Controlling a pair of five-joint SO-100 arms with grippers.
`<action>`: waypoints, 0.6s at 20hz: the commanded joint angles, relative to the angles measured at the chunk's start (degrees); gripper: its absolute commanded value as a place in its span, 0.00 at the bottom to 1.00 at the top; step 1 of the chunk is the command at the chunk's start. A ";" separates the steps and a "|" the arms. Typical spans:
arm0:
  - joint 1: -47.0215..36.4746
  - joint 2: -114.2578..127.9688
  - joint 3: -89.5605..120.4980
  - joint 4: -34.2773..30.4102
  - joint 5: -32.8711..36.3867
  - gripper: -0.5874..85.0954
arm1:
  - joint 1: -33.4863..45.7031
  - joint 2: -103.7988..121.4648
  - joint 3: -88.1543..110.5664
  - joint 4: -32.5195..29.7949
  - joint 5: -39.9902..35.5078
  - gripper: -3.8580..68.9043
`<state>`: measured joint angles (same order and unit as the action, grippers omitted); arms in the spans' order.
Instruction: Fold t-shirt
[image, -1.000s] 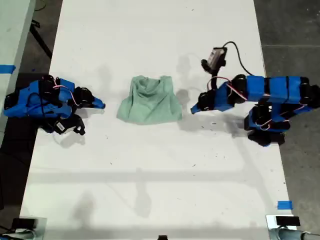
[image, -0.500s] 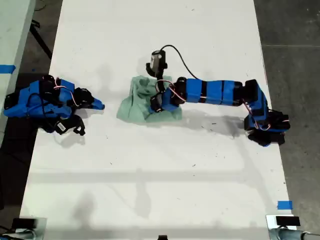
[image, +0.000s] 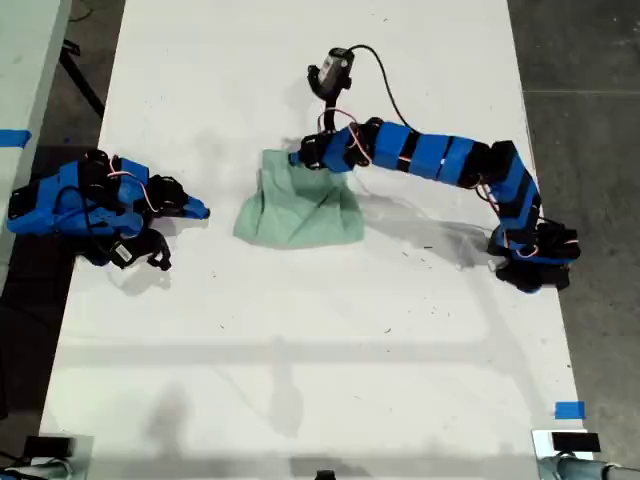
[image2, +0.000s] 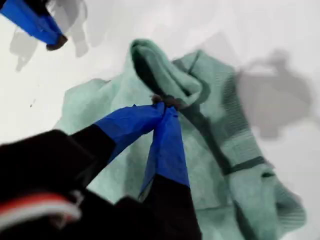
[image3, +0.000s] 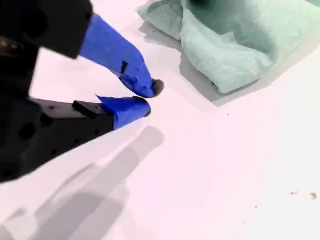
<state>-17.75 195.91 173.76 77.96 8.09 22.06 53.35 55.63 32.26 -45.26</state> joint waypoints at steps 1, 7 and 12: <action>-0.53 0.18 -0.26 0.18 -0.53 0.04 | 4.31 3.34 -0.62 -5.01 -0.09 0.04; 2.46 0.18 -0.26 0.53 -4.04 0.20 | 7.29 22.32 8.53 10.11 -4.57 0.04; 6.42 0.18 -0.35 0.62 -4.39 0.19 | 5.45 56.43 40.17 21.27 2.55 0.04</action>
<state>-12.92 195.91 173.76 78.49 4.31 28.48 91.49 83.58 52.47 -46.41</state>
